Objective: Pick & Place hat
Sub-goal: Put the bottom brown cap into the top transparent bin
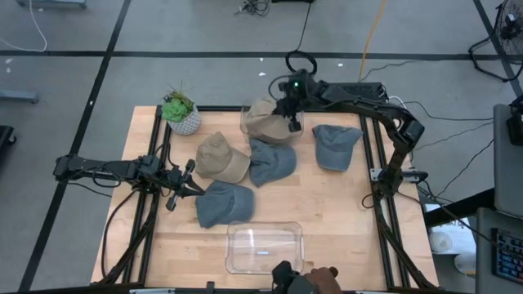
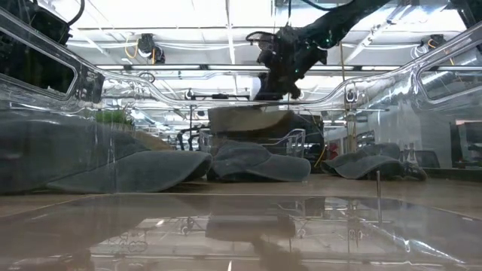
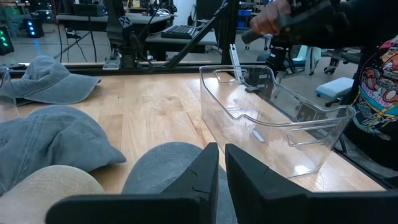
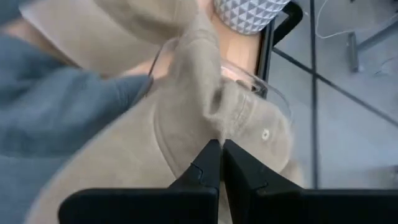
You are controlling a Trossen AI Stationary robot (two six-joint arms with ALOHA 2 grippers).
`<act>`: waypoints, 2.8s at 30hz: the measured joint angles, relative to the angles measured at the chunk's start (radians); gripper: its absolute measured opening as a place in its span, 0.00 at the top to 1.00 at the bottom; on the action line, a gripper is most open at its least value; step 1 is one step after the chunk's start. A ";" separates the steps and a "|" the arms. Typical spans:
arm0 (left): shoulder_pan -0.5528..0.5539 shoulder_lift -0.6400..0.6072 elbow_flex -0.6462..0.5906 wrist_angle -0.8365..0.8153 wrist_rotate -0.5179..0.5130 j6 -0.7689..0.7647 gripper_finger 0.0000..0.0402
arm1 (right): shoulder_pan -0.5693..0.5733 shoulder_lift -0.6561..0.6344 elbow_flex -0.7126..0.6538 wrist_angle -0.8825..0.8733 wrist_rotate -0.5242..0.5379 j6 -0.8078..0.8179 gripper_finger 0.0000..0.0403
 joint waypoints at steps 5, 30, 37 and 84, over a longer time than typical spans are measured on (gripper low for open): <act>0.000 0.000 0.000 0.000 0.000 0.000 0.91 | 0.015 0.000 -0.081 0.096 0.059 -0.023 1.00; 0.000 0.000 0.000 0.000 0.000 0.000 0.91 | 0.025 0.000 -0.151 0.299 0.247 -0.145 1.00; 0.000 0.000 0.000 0.000 0.000 0.000 0.91 | -0.014 -0.002 -0.210 0.335 0.243 -0.134 1.00; 0.000 0.000 0.000 0.000 0.000 0.000 0.91 | 0.121 -0.222 -0.292 0.302 0.250 0.571 0.61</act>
